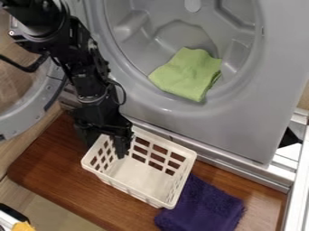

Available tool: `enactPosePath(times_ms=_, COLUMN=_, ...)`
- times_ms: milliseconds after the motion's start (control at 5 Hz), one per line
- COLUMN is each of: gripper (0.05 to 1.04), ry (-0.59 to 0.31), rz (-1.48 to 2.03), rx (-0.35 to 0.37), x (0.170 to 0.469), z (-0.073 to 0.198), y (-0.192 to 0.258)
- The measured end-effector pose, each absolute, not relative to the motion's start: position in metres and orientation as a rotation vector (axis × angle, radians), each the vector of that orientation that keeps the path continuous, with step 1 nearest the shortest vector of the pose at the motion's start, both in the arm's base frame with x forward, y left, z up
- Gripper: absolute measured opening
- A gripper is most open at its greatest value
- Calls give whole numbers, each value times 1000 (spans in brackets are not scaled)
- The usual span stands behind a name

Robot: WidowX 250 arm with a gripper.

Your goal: Move the white basket to the right on top of the blue cloth

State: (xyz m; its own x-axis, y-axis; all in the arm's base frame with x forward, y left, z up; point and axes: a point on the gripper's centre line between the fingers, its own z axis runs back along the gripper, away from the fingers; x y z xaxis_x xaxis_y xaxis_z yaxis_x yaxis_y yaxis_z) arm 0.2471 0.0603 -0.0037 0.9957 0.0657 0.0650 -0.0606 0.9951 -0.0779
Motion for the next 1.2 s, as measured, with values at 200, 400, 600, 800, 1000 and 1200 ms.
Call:
enactPosePath(times_ms=200, gripper=1001, ry=-44, rz=73, rx=-80, x=244, z=-9, y=60)
enactPosePath(times_ms=400, gripper=1001, ry=-34, rz=61, rx=-59, x=244, z=-9, y=58)
enactPosePath(times_ms=600, gripper=1001, ry=-20, rz=64, rx=-48, x=242, z=-9, y=58)
enactPosePath(times_ms=800, gripper=1001, ry=-21, rz=51, rx=-40, x=243, z=-6, y=53)
enactPosePath(times_ms=1000, gripper=1001, ry=-20, rz=6, rx=-14, x=246, z=1, y=45)
enactPosePath(times_ms=1200, gripper=1001, ry=-51, rz=-15, rx=-7, x=250, z=13, y=38)
